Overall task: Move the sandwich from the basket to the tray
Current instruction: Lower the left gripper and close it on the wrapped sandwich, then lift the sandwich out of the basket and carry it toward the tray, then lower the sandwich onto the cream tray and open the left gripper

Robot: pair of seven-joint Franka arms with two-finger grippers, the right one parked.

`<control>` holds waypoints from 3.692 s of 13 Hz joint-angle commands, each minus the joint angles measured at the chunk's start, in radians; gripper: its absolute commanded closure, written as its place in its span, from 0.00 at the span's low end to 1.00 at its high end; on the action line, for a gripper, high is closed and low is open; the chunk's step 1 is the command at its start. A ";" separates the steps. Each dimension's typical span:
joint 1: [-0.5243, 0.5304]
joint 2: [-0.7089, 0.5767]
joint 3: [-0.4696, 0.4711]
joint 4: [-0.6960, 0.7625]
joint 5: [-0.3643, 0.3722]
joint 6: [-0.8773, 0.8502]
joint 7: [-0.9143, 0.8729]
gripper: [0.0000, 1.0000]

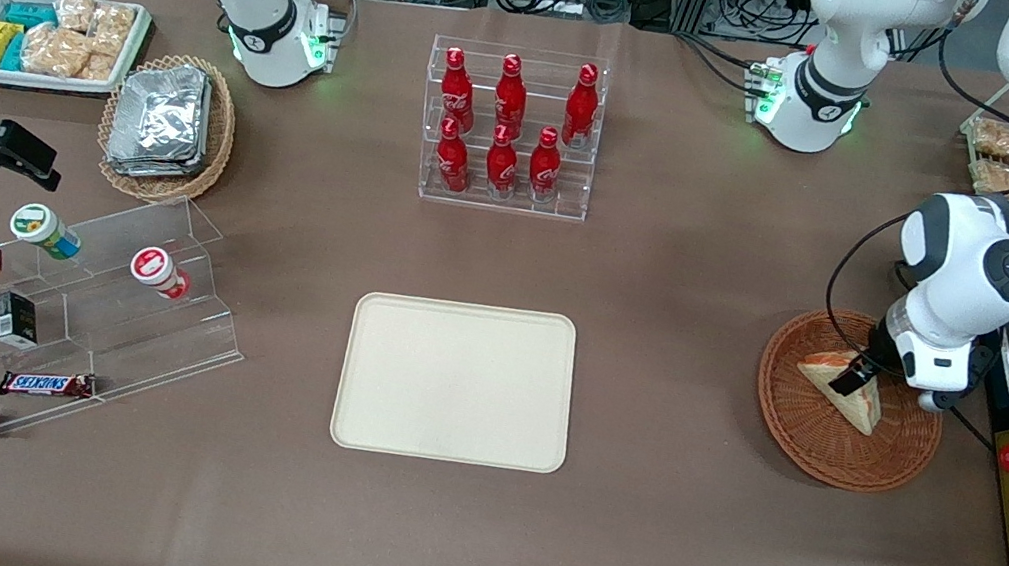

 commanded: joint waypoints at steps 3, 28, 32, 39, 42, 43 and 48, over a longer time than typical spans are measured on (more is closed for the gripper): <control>0.000 -0.005 -0.002 -0.015 -0.003 0.025 -0.017 0.51; -0.176 0.138 -0.273 0.872 0.106 -0.796 0.201 0.91; -0.276 0.193 -0.275 0.935 0.190 -0.796 0.208 0.87; -0.440 0.366 -0.272 1.079 0.201 -0.804 0.157 0.88; -0.497 0.466 -0.272 1.136 0.203 -0.796 0.089 0.88; -0.517 0.500 -0.270 1.151 0.203 -0.788 0.068 0.88; -0.565 0.615 -0.267 1.206 0.203 -0.756 0.050 0.88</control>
